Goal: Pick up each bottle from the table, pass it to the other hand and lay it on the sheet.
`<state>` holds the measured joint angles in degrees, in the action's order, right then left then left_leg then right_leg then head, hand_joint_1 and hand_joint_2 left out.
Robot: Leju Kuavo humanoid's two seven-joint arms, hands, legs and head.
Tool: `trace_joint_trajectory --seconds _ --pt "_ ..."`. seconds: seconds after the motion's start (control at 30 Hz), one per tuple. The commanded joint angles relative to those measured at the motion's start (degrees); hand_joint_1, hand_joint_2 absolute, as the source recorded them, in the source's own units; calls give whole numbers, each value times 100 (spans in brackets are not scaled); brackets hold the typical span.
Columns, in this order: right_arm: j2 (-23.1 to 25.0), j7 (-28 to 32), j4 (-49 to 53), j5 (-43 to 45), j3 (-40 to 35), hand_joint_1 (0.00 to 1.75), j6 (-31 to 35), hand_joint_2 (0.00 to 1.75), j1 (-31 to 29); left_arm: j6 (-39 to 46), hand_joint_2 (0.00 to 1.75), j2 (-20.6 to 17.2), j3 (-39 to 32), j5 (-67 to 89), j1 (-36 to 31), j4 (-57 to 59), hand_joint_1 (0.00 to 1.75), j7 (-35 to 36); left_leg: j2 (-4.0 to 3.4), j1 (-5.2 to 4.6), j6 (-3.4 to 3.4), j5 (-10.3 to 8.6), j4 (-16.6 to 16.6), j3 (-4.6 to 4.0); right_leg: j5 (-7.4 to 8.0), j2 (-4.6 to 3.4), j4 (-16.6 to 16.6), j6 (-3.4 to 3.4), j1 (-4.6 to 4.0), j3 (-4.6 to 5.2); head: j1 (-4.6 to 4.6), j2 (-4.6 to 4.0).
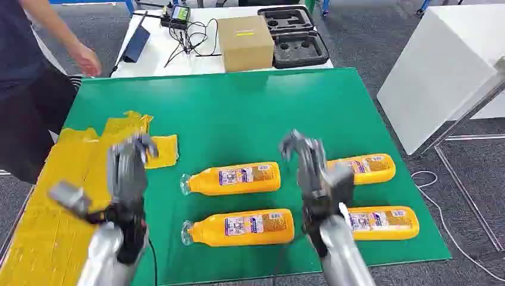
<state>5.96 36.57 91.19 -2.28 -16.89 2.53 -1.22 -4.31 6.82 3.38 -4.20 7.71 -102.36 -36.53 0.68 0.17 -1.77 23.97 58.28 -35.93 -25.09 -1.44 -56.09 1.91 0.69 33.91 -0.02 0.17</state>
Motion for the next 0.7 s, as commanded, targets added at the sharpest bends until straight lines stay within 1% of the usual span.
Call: trace_joint_trajectory --seconds 0.03,0.07,0.1,0.13,0.17,0.2,0.23,0.27,0.3,0.33,0.37,0.4,0.47,0.53,0.6,0.63,0.67,0.7 --pt "-897 -11 1320 140 -511 175 168 0 1785 2 0 199 243 -43 1770 -931 175 -128 -14 -10 2 63 8 62 -50 6 -6 -4 5 -59 -6 0" --pt "-870 -103 1295 166 -494 175 144 0 1669 16 0 216 201 -48 1665 -936 175 -44 -18 -18 1 45 2 32 -30 0 -5 -5 13 -24 -11 0" --pt "-889 -115 1241 175 -484 175 145 0 1635 14 0 244 163 -50 1633 -945 175 15 -13 -9 -3 25 1 -24 -8 1 4 -2 5 26 -9 0" --pt "-898 -116 1203 192 -468 175 141 0 1627 -9 0 251 142 -38 1624 -952 175 46 -15 -7 3 41 5 14 -23 5 1 -3 2 -9 -9 0" --pt "-912 -98 1171 227 -453 175 114 0 1630 -21 0 260 126 -32 1622 -963 175 60 -9 -8 3 35 0 -3 -19 9 6 4 5 10 -7 0" --pt "-915 -76 1127 254 -435 175 89 0 1633 -26 0 286 95 -30 1628 -974 175 71 -9 -8 5 36 0 10 -22 13 5 1 4 2 -9 0" --pt "-909 -38 1085 269 -421 175 54 0 1639 -55 0 320 51 -23 1638 -989 175 105 -8 -8 4 32 -1 4 -21 11 5 -1 5 11 -8 0" --pt "-872 46 1081 131 -398 152 127 0 1648 -62 0 369 -4 30 1647 -1003 175 134 -9 -7 3 30 -3 6 -21 7 7 -4 3 20 -9 0" --pt "-859 58 1082 83 -394 0 157 0 1652 -56 0 388 -26 73 1652 -1013 147 137 -11 -7 6 32 -6 23 -22 9 8 -7 2 10 -9 0" --pt "-783 75 1147 -258 -380 0 468 0 1698 36 0 539 -150 171 1705 -1061 0 245 -12 -7 6 32 -6 31 -21 7 8 -8 1 15 -9 0" --pt "-776 42 1180 -308 -407 0 503 0 1706 32 0 560 -161 185 1734 -1105 0 260 -11 -6 4 32 -5 38 -22 5 6 -7 1 24 -6 0" --pt "-867 -18 1249 -479 -527 0 523 0 1699 80 0 579 -179 399 1749 -1111 0 438 -17 -5 7 36 -4 51 -24 4 6 -9 -1 14 -6 0" --pt "-865 -140 1297 -588 -526 0 643 0 1715 2 0 547 -157 501 1725 -1028 0 510 -15 -5 -6 20 -7 44 -14 0 8 -3 1 13 -9 0" --pt "-870 -267 1310 -476 -513 0 576 0 1702 27 0 522 -164 644 1729 -970 0 554 -13 -8 -6 16 -11 52 -8 5 9 -4 3 -26 -6 0" --pt "-919 -373 1327 -563 -514 0 550 0 1679 -2 0 514 -180 651 1737 -926 0 559 -16 -6 -2 19 -10 64 -9 6 9 -10 1 -51 -6 0" --pt "-928 -422 1352 -596 -500 0 536 175 1676 2 0 515 -188 679 1743 -922 0 571 -14 -8 -3 15 -10 58 -6 5 8 -9 3 -44 -9 0" --pt "-943 -678 1404 -724 -469 0 528 175 1686 13 0 548 -208 722 1755 -943 0 575 -12 -8 -6 10 -9 48 -2 3 7 -6 4 -35 -9 0" --pt "-946 -735 1474 -808 -444 0 564 175 1702 1 0 556 -224 720 1771 -964 0 576 -16 -8 -2 17 -9 60 -7 5 8 -10 2 -46 -9 0"
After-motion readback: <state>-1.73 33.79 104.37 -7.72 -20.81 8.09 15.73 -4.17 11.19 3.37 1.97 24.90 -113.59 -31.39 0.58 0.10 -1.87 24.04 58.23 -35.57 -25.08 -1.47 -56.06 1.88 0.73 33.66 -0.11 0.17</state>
